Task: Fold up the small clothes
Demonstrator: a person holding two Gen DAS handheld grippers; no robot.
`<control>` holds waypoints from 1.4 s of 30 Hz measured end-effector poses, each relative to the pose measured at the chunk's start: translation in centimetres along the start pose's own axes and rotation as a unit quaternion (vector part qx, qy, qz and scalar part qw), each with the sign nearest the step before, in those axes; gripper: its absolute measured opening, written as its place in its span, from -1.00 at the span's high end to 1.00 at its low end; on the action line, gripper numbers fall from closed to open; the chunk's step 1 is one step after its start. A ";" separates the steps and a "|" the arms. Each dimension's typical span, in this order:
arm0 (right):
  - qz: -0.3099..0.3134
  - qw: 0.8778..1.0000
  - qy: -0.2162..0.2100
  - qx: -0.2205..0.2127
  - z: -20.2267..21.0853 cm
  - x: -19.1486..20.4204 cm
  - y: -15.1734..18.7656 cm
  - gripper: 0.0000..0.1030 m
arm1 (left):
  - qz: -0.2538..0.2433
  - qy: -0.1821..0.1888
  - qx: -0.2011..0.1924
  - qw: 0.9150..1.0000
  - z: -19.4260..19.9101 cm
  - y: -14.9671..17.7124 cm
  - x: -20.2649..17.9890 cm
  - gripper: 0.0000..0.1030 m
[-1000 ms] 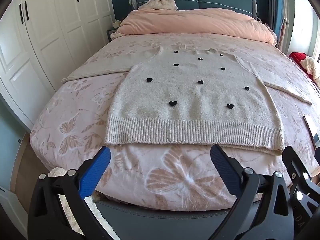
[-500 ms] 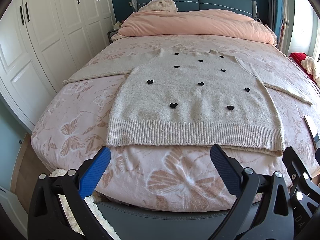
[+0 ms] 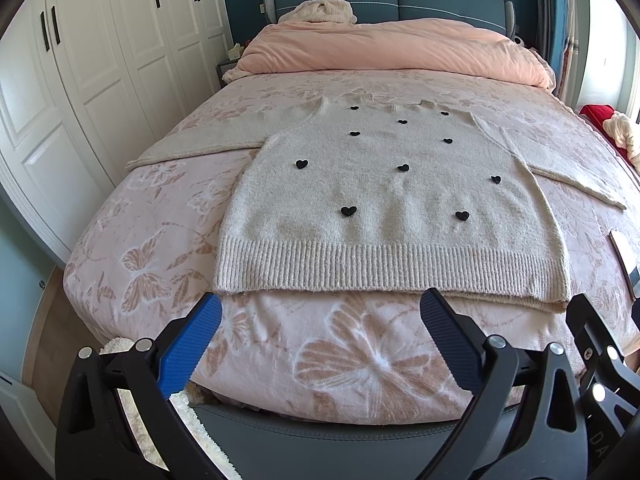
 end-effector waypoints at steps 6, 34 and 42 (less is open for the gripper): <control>-0.002 1.000 -0.001 0.003 0.0 -0.1 0.0 -0.90 | 0.000 -0.001 0.000 1.000 0.0 0.0 0.0 -0.87; -0.007 1.000 0.001 0.005 -0.1 -0.3 0.3 -0.90 | 0.000 -0.003 0.000 1.000 0.0 0.1 0.3 -0.86; -0.007 1.000 0.001 0.005 -0.1 -0.3 0.3 -0.90 | 0.000 -0.002 0.001 1.000 0.0 0.2 0.2 -0.86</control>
Point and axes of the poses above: each gripper's, at about its wrist camera, not at the fingertips, and z roughly against the way its jaws point, x to its left, y to its underside, the point moved 9 cm from there along -z, roughly the way its jaws point, and after that the axes turned 3 degrees about x, right-handed, at the moved point
